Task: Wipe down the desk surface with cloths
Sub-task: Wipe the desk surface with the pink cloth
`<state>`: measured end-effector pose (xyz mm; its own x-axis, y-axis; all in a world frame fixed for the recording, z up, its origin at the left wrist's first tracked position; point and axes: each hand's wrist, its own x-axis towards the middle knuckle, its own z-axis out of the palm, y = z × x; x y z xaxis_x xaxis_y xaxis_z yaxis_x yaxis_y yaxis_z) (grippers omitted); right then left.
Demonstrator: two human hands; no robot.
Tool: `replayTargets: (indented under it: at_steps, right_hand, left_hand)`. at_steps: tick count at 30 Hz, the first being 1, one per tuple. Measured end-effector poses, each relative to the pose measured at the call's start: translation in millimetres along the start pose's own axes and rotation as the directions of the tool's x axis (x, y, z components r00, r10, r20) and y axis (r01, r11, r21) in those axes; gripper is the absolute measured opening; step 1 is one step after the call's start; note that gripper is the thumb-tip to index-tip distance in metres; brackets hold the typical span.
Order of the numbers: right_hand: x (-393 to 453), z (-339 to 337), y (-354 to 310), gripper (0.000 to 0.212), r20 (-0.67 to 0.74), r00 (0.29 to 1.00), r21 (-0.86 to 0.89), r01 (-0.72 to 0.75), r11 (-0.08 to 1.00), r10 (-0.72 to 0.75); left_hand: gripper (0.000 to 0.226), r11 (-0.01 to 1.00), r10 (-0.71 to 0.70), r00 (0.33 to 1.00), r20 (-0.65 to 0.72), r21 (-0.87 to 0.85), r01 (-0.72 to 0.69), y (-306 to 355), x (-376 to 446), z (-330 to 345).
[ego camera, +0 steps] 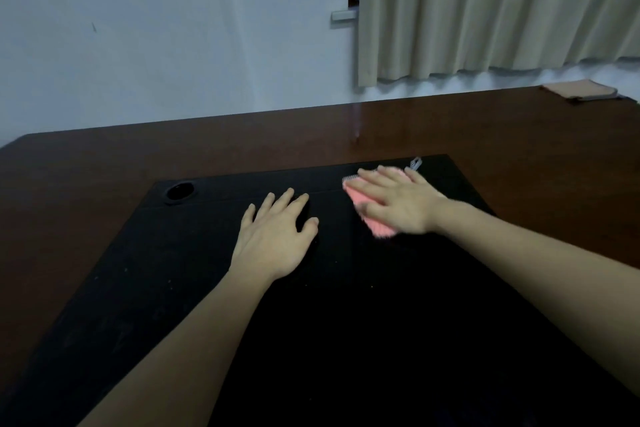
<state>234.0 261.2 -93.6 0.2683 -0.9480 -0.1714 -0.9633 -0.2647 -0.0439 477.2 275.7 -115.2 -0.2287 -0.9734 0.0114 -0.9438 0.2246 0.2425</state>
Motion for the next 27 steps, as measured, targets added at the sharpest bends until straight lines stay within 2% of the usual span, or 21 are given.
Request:
replayTargets:
  at_steps: [5, 10, 13, 18, 21, 27]
  right_hand:
    - [28, 0, -3, 0.058, 0.001, 0.996, 0.027, -0.095, 0.995, 0.095]
    - [-39, 5, -23, 0.061, 0.044, 0.998, -0.009, 0.051, 0.999, -0.051]
    - [-99, 8, -30, 0.082, 0.101, 0.983, 0.017, 0.153, 0.988, -0.154]
    - [-121, 10, -13, 0.063, 0.124, 0.977, 0.05, 0.17, 0.984, -0.175]
    - [-90, 8, 1, 0.064, 0.095, 0.985, 0.005, 0.142, 0.99, -0.142]
    - [3, -3, 36, 0.058, -0.003, 0.997, 0.03, -0.072, 0.997, 0.072]
  left_hand:
    - [0.059, 1.0, -0.01, 1.0, 0.003, -0.001, 0.01, 1, -1, -2]
    - [0.059, 1.0, -0.003, 1.0, 0.003, 0.007, 0.003, 1, -3, -3]
    - [0.059, 1.0, -0.002, 1.0, 0.001, 0.011, 0.002, 1, -3, -3]
    - [0.059, 1.0, -0.003, 1.0, -0.001, 0.017, 0.003, 0, -1, -1]
    - [0.059, 1.0, -0.005, 1.0, -0.003, 0.013, 0.005, 0, 0, 0]
    - [0.058, 1.0, -0.008, 1.0, -0.002, 0.01, 0.008, 0, 2, 0]
